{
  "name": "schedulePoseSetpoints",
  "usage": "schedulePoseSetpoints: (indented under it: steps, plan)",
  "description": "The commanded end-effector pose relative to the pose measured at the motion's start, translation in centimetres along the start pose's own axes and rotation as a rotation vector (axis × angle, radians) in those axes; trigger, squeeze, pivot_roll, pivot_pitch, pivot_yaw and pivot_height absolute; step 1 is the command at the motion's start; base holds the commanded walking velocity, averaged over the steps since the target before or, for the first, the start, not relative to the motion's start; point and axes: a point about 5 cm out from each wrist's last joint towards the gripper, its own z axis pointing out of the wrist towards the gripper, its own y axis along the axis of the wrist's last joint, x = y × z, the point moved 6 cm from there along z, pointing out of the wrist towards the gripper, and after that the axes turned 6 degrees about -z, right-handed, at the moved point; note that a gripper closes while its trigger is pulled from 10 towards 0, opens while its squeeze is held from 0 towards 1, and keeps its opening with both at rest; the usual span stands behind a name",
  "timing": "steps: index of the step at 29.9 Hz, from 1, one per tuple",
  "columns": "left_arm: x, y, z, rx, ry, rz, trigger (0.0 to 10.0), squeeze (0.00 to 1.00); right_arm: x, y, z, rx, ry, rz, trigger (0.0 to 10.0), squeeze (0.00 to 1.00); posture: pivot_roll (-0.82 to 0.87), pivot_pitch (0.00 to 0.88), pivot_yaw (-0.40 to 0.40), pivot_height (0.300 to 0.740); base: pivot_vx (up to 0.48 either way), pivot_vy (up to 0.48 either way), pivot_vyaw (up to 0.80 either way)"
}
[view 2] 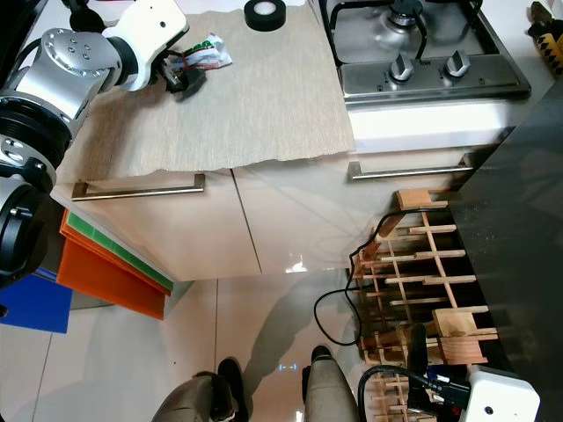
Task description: Restocking fridge
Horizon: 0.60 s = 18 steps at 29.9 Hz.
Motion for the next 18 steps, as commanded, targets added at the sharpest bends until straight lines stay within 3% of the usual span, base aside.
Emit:
schedulePoseSetpoints:
  steps: [1,3,4,5,18]
  plan:
    - [-0.2,-1.9,0.0,0.061,0.006,0.031,10.0,0.00,-0.1,0.0,-0.5,0.010,-0.003,0.007,10.0,0.00,-0.43,0.298,0.089,0.740,0.000,0.000,0.00]
    - [-0.7,-2.6,0.1,0.090,0.000,0.050,10.0,0.00,-0.1,0.0,-0.5,0.013,-0.001,0.006,10.0,0.00,-0.43,0.301,0.088,0.740,0.000,0.000,0.00]
    - [-0.9,-3.0,0.2,0.100,-0.005,0.047,10.0,0.26,-0.1,0.0,-0.6,0.015,0.003,0.003,10.0,0.00,-0.43,0.301,0.088,0.740,0.000,0.000,0.00]
    - [-1.3,-3.3,0.2,0.110,-0.020,0.033,10.0,1.00,-0.1,0.0,-0.5,0.015,0.005,0.001,10.0,0.00,-0.43,0.303,0.083,0.740,0.000,0.000,0.00]
    - [-4.7,-6.2,0.9,0.190,-0.090,-0.089,10.0,1.00,0.7,0.8,0.2,-0.020,0.025,0.008,10.0,0.00,-0.44,0.276,0.078,0.740,0.000,0.000,0.00]
